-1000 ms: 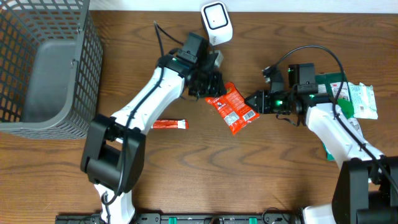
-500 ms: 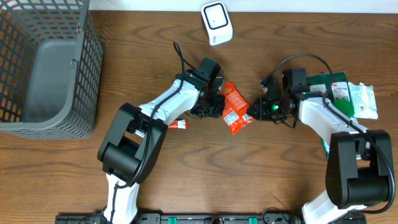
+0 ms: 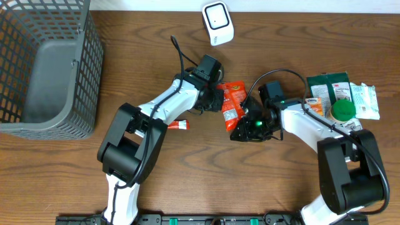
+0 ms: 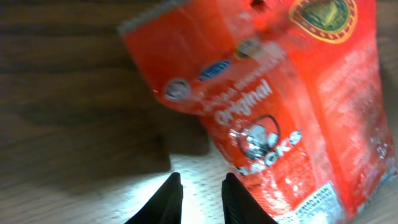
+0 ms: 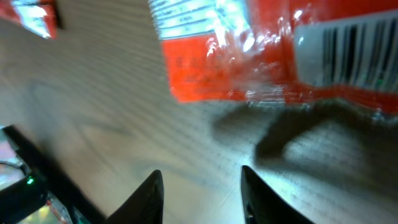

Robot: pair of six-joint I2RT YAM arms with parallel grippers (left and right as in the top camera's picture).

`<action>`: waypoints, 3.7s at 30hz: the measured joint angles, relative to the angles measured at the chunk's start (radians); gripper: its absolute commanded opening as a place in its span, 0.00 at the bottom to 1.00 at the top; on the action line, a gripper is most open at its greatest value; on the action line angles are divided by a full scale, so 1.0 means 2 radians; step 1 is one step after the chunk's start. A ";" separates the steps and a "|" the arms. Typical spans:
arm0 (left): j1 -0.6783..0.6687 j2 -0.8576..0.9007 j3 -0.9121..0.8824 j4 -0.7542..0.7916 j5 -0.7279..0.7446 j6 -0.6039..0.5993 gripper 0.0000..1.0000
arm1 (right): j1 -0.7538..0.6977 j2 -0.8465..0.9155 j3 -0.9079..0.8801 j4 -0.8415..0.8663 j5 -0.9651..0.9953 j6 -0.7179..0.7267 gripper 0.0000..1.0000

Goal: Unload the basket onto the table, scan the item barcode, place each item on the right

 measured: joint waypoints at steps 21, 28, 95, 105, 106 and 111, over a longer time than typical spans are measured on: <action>0.011 0.000 0.000 -0.004 -0.001 0.000 0.25 | -0.069 0.046 0.049 0.043 0.050 0.013 0.29; 0.011 0.000 0.000 -0.005 -0.001 0.000 0.25 | -0.022 0.046 0.049 -0.001 0.020 0.014 0.36; -0.018 0.000 -0.001 -0.040 -0.038 0.000 0.20 | -0.056 0.039 -0.154 0.538 -0.092 0.175 0.01; -0.006 -0.012 -0.002 -0.043 -0.041 0.000 0.21 | -0.056 0.032 -0.156 0.584 -0.131 0.172 0.01; 0.001 -0.028 -0.002 -0.044 -0.042 0.000 0.21 | -0.056 0.023 -0.157 0.582 -0.133 0.171 0.01; 0.036 -0.109 -0.002 -0.049 -0.041 0.000 0.25 | -0.056 -0.045 -0.157 0.560 -0.128 0.169 0.01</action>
